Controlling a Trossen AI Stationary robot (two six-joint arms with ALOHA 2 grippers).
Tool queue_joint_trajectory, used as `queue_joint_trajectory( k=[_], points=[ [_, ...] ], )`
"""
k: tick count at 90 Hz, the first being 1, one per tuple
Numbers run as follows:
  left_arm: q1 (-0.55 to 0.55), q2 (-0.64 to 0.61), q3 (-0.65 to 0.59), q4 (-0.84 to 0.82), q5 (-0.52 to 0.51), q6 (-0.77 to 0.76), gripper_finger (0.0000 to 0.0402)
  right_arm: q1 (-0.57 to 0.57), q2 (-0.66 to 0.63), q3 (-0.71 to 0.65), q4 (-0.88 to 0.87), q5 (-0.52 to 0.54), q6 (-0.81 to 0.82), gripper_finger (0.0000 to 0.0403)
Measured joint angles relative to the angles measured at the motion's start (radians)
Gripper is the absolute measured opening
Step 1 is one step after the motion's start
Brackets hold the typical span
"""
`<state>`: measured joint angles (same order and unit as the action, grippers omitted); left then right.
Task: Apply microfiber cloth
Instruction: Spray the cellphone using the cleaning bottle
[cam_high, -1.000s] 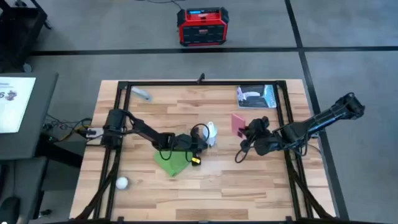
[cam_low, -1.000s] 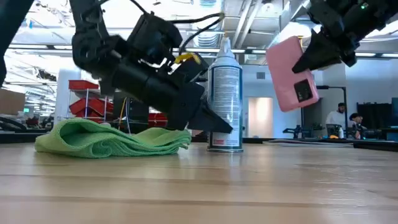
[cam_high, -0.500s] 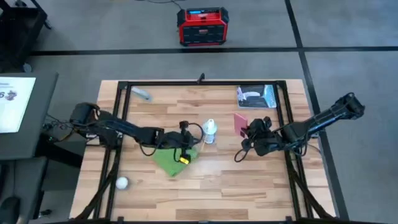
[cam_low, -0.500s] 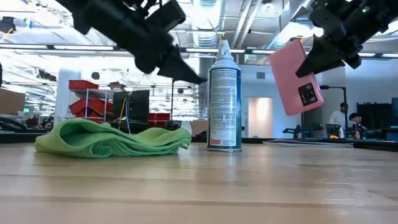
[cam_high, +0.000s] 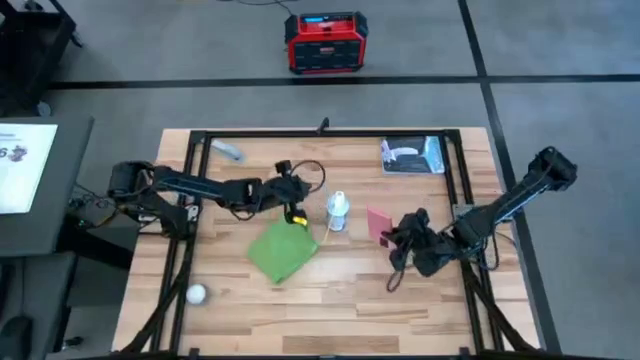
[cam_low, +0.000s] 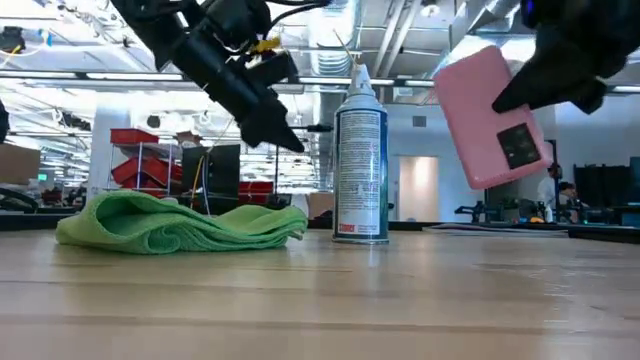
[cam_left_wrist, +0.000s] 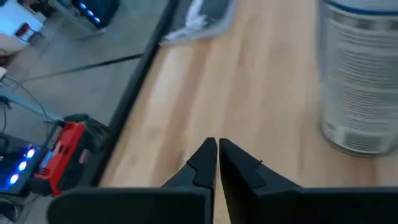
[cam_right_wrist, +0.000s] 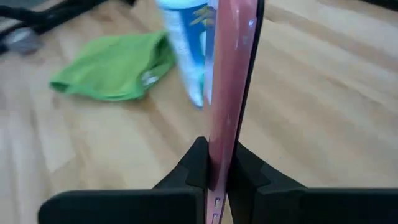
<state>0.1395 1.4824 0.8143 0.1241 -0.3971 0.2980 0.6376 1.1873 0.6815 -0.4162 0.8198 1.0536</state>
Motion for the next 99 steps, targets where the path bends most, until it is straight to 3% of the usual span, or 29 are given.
queue_joint_trajectory(
  k=[16, 24, 34, 45, 56, 71, 78, 86, 99],
  points=[
    [0.138, -0.080, -0.030, 0.138, 0.223, 0.063, 0.0000, 0.053, 0.071, 0.000, 0.103, 0.015, -0.001, 0.0014],
    [0.223, -0.100, -0.102, 0.311, 0.446, 0.068, 0.0000, 0.049, 0.118, 0.000, 0.178, -0.008, -0.022, 0.0014],
    [0.297, -0.090, -0.172, 0.497, 0.644, 0.049, 0.0000, 0.029, 0.181, 0.009, 0.305, -0.052, -0.116, 0.0014],
    [0.340, -0.054, -0.177, 0.545, 0.786, 0.060, 0.0000, -0.004, 0.246, 0.059, 0.449, -0.111, -0.265, 0.0014],
    [0.362, 0.002, -0.130, 0.546, 0.889, 0.065, 0.0000, -0.051, 0.314, 0.128, 0.483, -0.174, -0.375, 0.0014],
    [0.392, 0.077, -0.055, 0.544, 1.050, 0.033, 0.0000, -0.094, 0.370, 0.185, 0.475, -0.209, -0.410, 0.0014],
    [0.391, 0.086, -0.019, 0.524, 1.078, 0.034, 0.0000, -0.098, 0.374, 0.189, 0.473, -0.209, -0.422, 0.0014],
    [0.387, 0.084, 0.037, 0.409, 1.100, 0.073, 0.0000, -0.098, 0.373, 0.191, 0.482, -0.200, -0.422, 0.0014],
    [0.342, 0.081, 0.166, 0.085, 1.124, 0.213, 0.0000, -0.111, 0.373, 0.191, 0.487, -0.188, -0.419, 0.0014]
  ],
)
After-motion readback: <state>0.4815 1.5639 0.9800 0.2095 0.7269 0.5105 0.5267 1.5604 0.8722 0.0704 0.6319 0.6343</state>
